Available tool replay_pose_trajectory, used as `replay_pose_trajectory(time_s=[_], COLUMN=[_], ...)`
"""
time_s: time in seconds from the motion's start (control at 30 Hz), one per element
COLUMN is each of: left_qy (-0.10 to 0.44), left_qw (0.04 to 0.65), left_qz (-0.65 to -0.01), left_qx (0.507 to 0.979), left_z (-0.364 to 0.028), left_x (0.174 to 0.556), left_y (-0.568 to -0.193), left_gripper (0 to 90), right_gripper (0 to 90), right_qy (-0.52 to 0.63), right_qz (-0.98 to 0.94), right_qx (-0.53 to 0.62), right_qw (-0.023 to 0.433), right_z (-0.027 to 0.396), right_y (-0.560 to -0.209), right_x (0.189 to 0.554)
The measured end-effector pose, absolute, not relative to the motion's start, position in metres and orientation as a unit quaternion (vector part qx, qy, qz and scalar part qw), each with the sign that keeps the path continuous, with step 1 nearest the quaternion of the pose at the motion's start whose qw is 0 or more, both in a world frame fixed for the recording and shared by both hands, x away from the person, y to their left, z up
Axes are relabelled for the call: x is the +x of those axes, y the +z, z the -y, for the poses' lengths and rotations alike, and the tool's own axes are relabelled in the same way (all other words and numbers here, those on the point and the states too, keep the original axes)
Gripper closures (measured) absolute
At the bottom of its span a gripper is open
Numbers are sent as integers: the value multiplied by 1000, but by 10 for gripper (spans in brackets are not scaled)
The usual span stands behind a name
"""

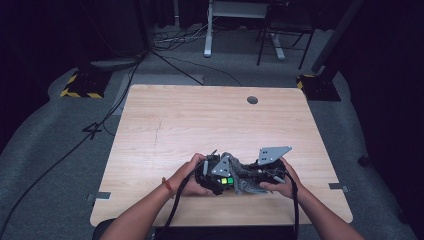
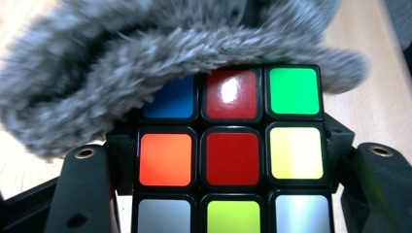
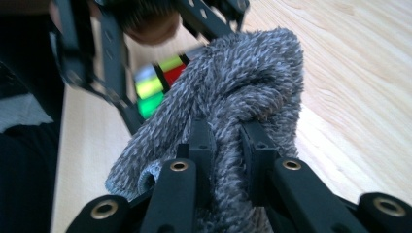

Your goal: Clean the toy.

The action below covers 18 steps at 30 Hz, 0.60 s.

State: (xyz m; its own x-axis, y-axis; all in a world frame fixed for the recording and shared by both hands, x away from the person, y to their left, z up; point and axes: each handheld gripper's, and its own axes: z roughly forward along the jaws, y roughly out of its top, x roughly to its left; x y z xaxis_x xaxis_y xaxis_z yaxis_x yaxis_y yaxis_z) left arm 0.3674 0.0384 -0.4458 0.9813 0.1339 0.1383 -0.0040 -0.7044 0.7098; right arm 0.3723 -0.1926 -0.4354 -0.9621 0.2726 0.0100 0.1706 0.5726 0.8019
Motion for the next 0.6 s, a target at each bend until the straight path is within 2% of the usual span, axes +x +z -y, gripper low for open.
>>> replay_pose_trajectory(time_s=[0.13,0.23,0.4,0.6], left_qy=[99,97,101,97], left_qw=[404,413,390,390], left_qz=[-46,-49,-41,-50], left_qx=[908,904,914,914], left_z=[-45,-49,-42,-40], left_x=[369,370,369,370], left_y=[-438,-436,-443,-445], left_gripper=[336,336,335,335], right_gripper=[781,781,781,781], right_qy=[418,420,461,477], right_qz=[-896,-894,-876,-867], right_qx=[137,147,129,125], right_qw=[65,51,56,74], right_z=[194,195,194,189], right_y=[-443,-447,-431,-423], right_x=[377,382,371,363])
